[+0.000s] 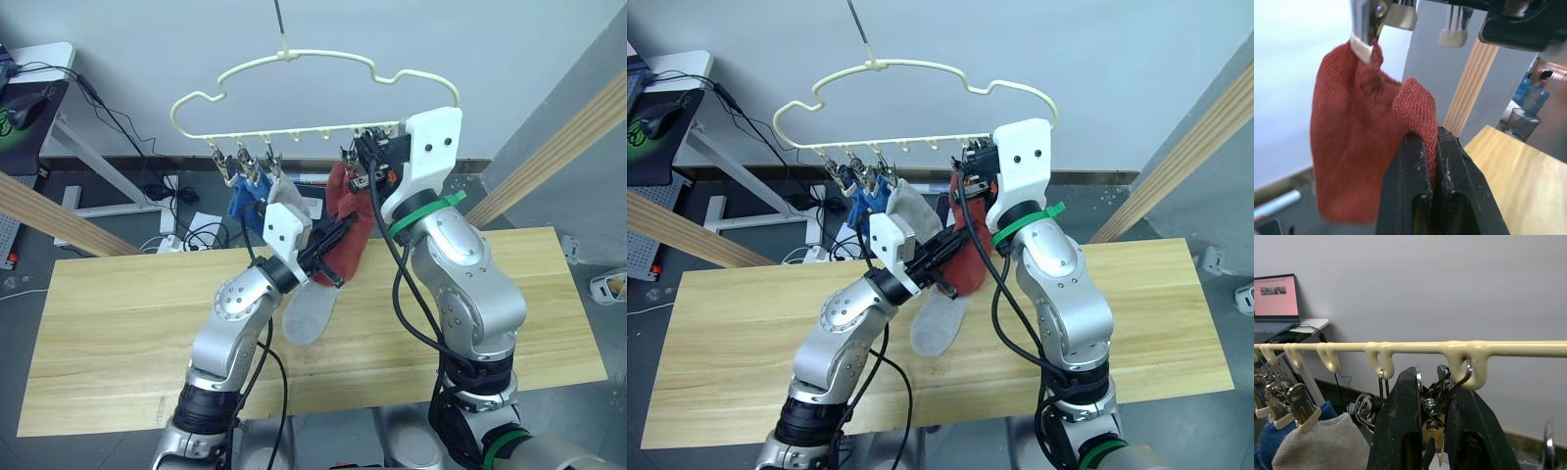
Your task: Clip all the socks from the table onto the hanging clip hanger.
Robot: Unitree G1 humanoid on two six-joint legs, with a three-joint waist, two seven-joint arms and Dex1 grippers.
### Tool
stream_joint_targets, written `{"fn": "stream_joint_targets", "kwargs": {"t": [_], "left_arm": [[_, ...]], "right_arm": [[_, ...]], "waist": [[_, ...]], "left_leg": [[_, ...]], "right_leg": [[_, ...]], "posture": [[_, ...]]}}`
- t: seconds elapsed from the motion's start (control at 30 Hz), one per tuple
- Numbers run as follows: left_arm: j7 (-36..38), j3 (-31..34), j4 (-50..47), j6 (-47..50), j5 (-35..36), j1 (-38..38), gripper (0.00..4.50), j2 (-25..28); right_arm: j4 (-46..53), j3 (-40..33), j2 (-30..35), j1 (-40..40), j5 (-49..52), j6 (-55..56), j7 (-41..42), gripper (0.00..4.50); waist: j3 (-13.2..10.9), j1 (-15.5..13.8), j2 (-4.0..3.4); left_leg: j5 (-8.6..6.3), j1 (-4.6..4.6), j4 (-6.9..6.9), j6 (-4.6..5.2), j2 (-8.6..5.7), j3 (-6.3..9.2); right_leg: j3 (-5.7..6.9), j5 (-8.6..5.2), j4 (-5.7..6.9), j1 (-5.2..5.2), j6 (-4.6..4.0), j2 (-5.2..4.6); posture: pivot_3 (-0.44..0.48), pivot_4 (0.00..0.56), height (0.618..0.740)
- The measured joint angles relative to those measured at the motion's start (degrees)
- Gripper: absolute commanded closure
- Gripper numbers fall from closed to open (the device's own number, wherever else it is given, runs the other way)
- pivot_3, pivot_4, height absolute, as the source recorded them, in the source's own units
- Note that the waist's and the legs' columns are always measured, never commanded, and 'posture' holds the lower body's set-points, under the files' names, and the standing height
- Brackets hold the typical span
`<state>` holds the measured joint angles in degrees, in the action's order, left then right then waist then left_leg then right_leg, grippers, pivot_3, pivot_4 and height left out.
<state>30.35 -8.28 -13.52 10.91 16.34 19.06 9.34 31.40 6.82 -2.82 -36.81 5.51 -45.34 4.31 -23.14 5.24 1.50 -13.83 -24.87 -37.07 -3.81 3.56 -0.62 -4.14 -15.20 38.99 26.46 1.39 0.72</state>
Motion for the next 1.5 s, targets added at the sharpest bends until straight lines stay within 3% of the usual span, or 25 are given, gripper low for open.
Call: {"fn": "stream_joint_targets", "kwargs": {"t": [0.5,1.5], "left_arm": [[-0.35,-0.17,7.76,-4.16,-0.96,5.50,4.50,-4.92],[-2.37,1.38,4.45,-0.99,3.15,4.75,4.50,-7.16]], "right_arm": [[0.96,0.12,-0.52,0.02,0.37,-1.56,-0.68,4.28],[1.22,1.22,0.70,0.38,0.28,-1.39,-0.68,4.28]], "waist": [[0.00,0.08,0.01],[0.01,0.32,0.01]], "left_leg": [[0.01,0.00,-0.04,0.01,-0.01,0.00],[0.02,0.01,-0.12,0.00,0.01,0.03]], "right_leg": [[0.06,0.00,0.00,-0.08,0.00,0.08],[0.08,0.00,0.02,-0.15,0.00,0.08]], "posture": [[-0.215,0.424,0.740],[-0.211,0.423,0.740]]}}
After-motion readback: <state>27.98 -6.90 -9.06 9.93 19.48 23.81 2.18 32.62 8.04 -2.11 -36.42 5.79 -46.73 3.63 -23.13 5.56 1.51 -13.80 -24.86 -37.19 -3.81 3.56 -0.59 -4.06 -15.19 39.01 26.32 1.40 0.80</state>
